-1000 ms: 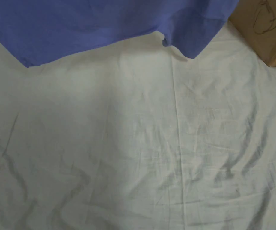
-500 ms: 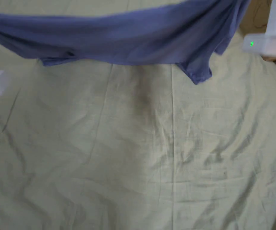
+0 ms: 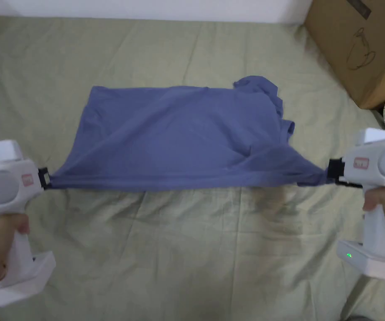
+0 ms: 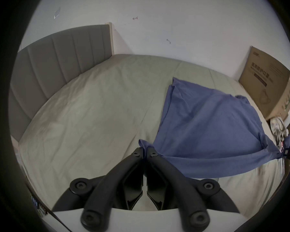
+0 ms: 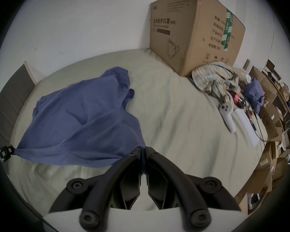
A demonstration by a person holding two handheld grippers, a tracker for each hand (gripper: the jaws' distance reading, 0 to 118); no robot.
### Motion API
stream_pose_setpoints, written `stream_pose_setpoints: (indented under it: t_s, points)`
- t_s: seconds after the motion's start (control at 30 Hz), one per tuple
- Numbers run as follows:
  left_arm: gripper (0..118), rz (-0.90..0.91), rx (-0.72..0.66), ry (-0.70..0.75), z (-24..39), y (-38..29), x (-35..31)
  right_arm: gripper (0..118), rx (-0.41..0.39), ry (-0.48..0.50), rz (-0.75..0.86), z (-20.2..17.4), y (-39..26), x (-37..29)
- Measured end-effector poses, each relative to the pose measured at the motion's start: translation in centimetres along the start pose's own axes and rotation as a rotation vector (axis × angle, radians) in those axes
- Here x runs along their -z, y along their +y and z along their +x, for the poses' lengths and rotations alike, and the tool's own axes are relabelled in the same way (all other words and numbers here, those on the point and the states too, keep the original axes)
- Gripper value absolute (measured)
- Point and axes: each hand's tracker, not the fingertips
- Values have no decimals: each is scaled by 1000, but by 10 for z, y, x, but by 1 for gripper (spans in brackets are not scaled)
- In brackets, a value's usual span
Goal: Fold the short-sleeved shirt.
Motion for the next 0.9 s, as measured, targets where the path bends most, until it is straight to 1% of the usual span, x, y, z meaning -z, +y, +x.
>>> stream_pose_setpoints:
  t_s: [0.03,0.07,0.1,0.13,0.17,0.23,0.33,0.47,0.6,0.67,0.73,0.77,0.8,0.83,0.87,0.9]
  points:
    - [0,-16,-12,1,-6,-14,-8,4,2,9,-2,6,-11,-5]
    - [0,-45,-7,-2,-12,-29,-16,4,23,40,1,11,-23,-13]
    - [0,-45,-17,0,-17,-39,-22,4,64,82,10,17,-34,-20]
    - [0,-64,-20,4,-21,-51,-28,4,104,97,9,21,-45,-26]
    - [0,-86,-29,6,-25,-62,-35,4,103,98,4,25,-55,-32]
    - [0,-101,-63,6,-30,-77,-46,4,74,103,19,29,-74,-45]
    - [0,-113,-92,21,-36,-93,-67,4,3,104,18,35,-98,-64]
    - [0,-125,-111,30,-44,-111,-85,4,-62,123,25,45,-131,-81]
    - [0,-131,-128,41,-50,-124,-91,4,-134,139,-13,47,-156,-89]
    - [0,-132,-162,42,-53,-128,-92,4,-153,144,-19,46,-164,-93]
    - [4,-140,-163,41,-55,-130,-91,4,-155,150,-19,48,-165,-93]
    - [7,-141,-164,48,-56,-130,-91,4,-153,161,-25,49,-165,-95]
    - [14,-143,-165,55,-57,-129,-92,6,-153,170,-31,49,-164,-97]
    - [26,-141,-165,62,-58,-128,-93,14,-160,173,-35,49,-162,-99]
    - [57,-133,-165,74,-59,-126,-95,44,-181,158,-44,51,-162,-100]
    - [83,-121,-165,100,-61,-126,-97,73,-195,150,-43,53,-161,-103]
